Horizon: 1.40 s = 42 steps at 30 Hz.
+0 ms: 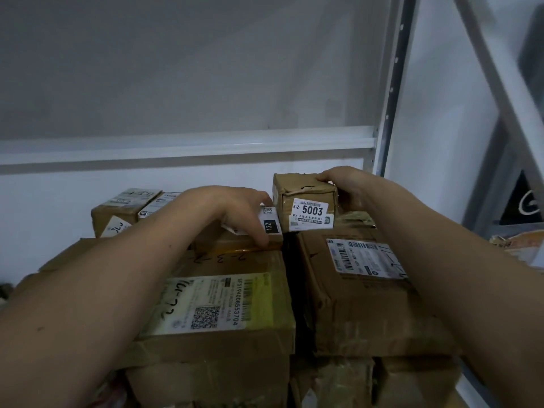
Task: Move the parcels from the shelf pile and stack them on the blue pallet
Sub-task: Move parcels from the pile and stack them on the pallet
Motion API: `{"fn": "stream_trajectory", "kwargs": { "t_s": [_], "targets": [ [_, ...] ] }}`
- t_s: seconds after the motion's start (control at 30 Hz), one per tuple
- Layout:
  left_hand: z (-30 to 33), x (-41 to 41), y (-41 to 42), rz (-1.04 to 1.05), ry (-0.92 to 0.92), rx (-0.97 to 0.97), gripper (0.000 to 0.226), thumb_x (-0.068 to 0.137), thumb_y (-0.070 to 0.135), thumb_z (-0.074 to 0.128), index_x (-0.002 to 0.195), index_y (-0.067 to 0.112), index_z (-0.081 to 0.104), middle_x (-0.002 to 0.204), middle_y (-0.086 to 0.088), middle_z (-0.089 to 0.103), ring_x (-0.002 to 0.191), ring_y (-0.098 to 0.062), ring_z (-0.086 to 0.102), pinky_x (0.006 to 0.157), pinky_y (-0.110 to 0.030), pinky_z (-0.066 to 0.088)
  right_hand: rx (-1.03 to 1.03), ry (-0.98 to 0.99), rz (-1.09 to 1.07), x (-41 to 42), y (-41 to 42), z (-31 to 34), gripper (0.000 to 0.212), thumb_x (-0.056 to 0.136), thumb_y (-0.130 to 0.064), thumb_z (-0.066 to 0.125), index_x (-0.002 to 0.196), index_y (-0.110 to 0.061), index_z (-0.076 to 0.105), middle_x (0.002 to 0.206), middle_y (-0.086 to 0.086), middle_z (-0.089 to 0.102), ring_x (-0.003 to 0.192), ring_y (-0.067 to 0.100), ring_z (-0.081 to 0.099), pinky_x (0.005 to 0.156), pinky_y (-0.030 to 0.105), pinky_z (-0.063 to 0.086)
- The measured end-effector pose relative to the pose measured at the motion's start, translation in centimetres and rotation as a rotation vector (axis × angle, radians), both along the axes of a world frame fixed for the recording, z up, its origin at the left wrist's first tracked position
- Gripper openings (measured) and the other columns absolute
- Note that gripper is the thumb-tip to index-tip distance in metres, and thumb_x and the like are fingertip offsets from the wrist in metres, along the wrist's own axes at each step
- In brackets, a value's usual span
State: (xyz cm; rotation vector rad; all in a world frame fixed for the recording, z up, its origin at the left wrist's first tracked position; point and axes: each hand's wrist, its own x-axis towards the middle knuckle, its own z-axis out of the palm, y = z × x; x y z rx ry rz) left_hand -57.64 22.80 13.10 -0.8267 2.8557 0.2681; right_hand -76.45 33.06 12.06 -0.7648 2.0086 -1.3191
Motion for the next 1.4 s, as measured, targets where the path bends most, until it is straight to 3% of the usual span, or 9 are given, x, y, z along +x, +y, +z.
{"fn": "stream_trajectory", "kwargs": {
  "t_s": [0.17, 0.33, 0.43, 0.53, 0.63, 0.73, 1.03, 1.2, 1.4],
  "targets": [
    [-0.3, -0.5, -0.1, 0.007, -0.011, 0.014, 0.102, 0.064, 0.055, 0.078, 0.147, 0.03, 0.025, 0.136, 0.004, 0.044, 0.113, -0.019, 0.049, 0.095, -0.033, 0.045, 0.073, 0.139, 0.013, 0.2, 0.0, 0.2, 0.026, 0.095, -0.033, 0.048, 0.075, -0.017, 0.053, 0.056, 0.001, 0.057, 0.056, 0.021, 0.058, 0.059, 0.03, 0.049],
    [0.5, -0.5, 0.5, 0.035, 0.084, 0.039, 0.113, 0.053, 0.083, 0.056, 0.147, 0.026, 0.031, 0.15, 0.001, 0.036, 0.133, -0.02, 0.039, 0.107, -0.036, 0.032, 0.056, 0.185, 0.036, 0.1, 0.8, 0.6, 0.024, 0.092, -0.037, 0.055, 0.085, -0.014, 0.059, 0.077, 0.006, 0.062, 0.071, 0.023, 0.061, 0.068, 0.035, 0.051],
    [1.0, -0.6, 0.5, 0.068, 0.204, 0.036, 0.08, 0.079, 0.072, 0.048, 0.141, 0.021, 0.043, 0.145, -0.002, 0.044, 0.124, -0.019, 0.046, 0.091, -0.03, 0.034, 0.077, 0.36, 0.016, 0.2, 0.9, 1.2, 0.035, 0.094, -0.038, 0.05, 0.114, -0.01, 0.058, 0.111, 0.01, 0.057, 0.098, 0.028, 0.055, 0.08, 0.039, 0.046],
    [1.2, -0.5, 0.4, 0.097, 0.316, -0.027, 0.06, 0.093, 0.056, 0.044, 0.136, 0.016, 0.05, 0.142, -0.004, 0.048, 0.126, -0.022, 0.046, 0.094, -0.031, 0.034, 0.068, 0.67, -0.006, 1.2, 0.5, 1.9, 0.047, 0.097, -0.03, 0.045, 0.136, -0.004, 0.043, 0.135, 0.014, 0.049, 0.115, 0.03, 0.048, 0.089, 0.037, 0.04],
    [1.3, 0.0, 0.1, 0.145, 0.368, -0.079, 0.051, 0.095, 0.048, 0.047, 0.135, 0.016, 0.051, 0.14, -0.005, 0.05, 0.126, -0.022, 0.047, 0.1, -0.034, 0.037, 0.097, 0.958, 0.043, 3.0, -0.1, 2.9, 0.049, 0.097, -0.032, 0.043, 0.141, -0.01, 0.039, 0.143, 0.016, 0.041, 0.127, 0.035, 0.039, 0.101, 0.04, 0.035],
    [1.6, 1.3, -0.2, 0.191, 0.349, -0.159, 0.052, 0.094, 0.048, 0.051, 0.137, 0.02, 0.048, 0.142, -0.004, 0.048, 0.127, -0.023, 0.046, 0.101, -0.036, 0.038, 0.156, 1.161, 0.13, 5.6, -0.9, 3.4, 0.046, 0.098, -0.033, 0.041, 0.139, -0.014, 0.042, 0.141, 0.015, 0.04, 0.128, 0.035, 0.034, 0.1, 0.042, 0.034],
    [1.7, 11.3, -1.3, 0.3, 0.256, -0.245, 0.055, 0.091, 0.048, 0.056, 0.138, 0.021, 0.046, 0.143, -0.002, 0.046, 0.125, -0.022, 0.047, 0.099, -0.035, 0.039, 0.26, 1.251, 0.456, 16.6, -2.6, 4.0, 0.048, 0.1, -0.031, 0.041, 0.145, -0.017, 0.035, 0.151, 0.005, 0.035, 0.135, 0.025, 0.036, 0.105, 0.033, 0.031],
    [1.7, 20.8, -2.7, 0.37, 0.212, -0.259, 0.053, 0.09, 0.049, 0.056, 0.133, 0.02, 0.051, 0.137, -0.002, 0.052, 0.118, -0.022, 0.05, 0.093, -0.034, 0.041, 0.271, 1.234, 0.585, 24.5, -4.7, 4.6, 0.048, 0.1, -0.027, 0.043, 0.145, -0.014, 0.035, 0.151, 0.006, 0.035, 0.134, 0.024, 0.038, 0.106, 0.033, 0.032],
    [0.2, 34.2, -4.5, 0.531, 0.179, -0.225, 0.057, 0.091, 0.051, 0.053, 0.14, 0.022, 0.044, 0.146, 0.001, 0.042, 0.13, -0.021, 0.042, 0.102, -0.032, 0.034, 0.191, 1.215, 0.709, 36.5, -8.4, 3.7, 0.049, 0.098, -0.036, 0.043, 0.144, -0.021, 0.036, 0.151, -0.002, 0.033, 0.134, 0.021, 0.037, 0.103, 0.033, 0.033]
  ]
}}
